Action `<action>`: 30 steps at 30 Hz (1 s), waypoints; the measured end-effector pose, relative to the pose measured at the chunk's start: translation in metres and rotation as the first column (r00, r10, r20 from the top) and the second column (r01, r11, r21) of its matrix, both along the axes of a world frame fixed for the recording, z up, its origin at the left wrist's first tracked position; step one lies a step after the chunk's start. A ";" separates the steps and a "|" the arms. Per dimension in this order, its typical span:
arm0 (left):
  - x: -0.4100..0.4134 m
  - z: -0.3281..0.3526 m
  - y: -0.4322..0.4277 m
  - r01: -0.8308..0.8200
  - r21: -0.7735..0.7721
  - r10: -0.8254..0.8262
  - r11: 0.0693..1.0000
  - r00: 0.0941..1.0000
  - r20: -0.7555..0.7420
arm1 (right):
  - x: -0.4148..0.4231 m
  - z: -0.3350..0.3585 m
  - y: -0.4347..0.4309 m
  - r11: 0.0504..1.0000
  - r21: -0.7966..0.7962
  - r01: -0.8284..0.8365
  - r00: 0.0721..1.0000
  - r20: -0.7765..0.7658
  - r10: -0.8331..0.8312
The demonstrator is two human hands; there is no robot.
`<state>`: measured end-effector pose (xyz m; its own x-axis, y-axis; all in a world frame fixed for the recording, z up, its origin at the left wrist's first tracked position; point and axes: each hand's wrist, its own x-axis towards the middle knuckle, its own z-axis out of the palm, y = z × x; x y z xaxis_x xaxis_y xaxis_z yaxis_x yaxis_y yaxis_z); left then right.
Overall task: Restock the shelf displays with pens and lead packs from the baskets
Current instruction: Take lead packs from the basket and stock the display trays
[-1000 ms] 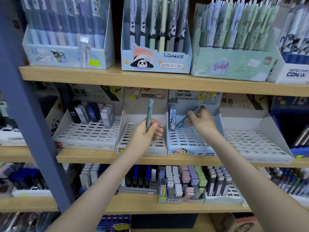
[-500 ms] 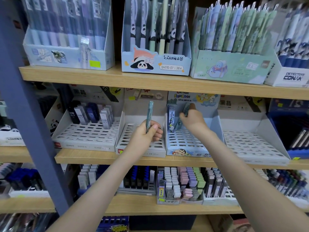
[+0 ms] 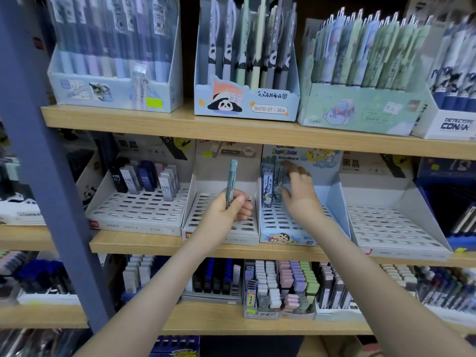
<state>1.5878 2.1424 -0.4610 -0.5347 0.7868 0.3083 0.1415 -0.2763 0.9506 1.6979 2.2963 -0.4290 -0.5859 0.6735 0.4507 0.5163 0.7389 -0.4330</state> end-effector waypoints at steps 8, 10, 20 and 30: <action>0.001 0.001 0.000 0.005 0.007 -0.005 1.000 1.000 -0.002 | 0.012 -0.003 0.004 0.995 0.069 -0.076 0.997 0.038 0.074; 0.001 0.001 0.000 0.003 -0.001 -0.003 1.000 1.000 -0.009 | 0.014 -0.002 0.005 0.996 0.034 -0.082 0.996 0.033 0.081; 0.004 0.006 0.000 -0.007 -0.084 -0.001 0.996 0.995 -0.096 | 0.019 0.008 -0.007 0.991 -0.050 -0.127 0.992 -0.008 0.127; 0.027 0.033 0.019 -0.233 -0.250 0.035 0.940 0.793 -0.608 | 0.014 0.035 -0.056 0.838 -0.368 -0.404 0.860 -0.464 0.212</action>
<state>1.6145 2.1611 -0.4278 -0.4341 0.8256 0.3606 0.7111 0.0683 0.6997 1.7114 2.2404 -0.3943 -0.6363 0.6671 0.3875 0.0109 0.5100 -0.8601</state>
